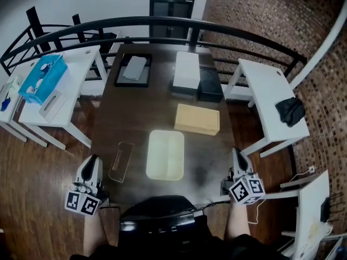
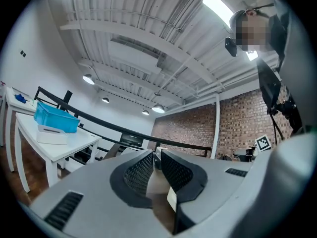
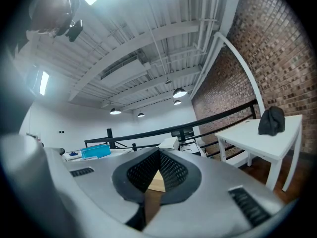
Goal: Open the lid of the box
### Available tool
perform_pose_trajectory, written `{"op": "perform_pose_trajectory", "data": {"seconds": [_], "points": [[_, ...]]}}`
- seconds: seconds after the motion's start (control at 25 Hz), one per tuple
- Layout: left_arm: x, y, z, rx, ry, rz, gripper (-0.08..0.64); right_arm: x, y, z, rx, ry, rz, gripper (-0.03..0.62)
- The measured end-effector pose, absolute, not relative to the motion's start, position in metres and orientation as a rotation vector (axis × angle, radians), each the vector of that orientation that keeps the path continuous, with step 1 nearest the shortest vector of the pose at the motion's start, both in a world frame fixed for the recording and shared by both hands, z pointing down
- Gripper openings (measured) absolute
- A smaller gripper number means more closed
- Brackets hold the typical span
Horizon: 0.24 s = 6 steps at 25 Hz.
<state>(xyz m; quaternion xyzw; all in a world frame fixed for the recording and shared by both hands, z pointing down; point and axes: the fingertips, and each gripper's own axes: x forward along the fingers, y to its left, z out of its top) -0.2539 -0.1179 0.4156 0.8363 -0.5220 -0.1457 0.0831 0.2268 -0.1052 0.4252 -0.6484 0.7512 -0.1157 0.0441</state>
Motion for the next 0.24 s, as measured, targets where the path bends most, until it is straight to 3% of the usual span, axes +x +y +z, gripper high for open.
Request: {"op": "perform_pose_trajectory", "data": {"seconds": [0.24], "points": [[-0.2556, -0.1181, 0.4230, 2.457, -1.545, -0.471, 0.049, 0.2222, -0.1027, 0.4260, -1.981, 2.300, -0.360, 0.000]]}}
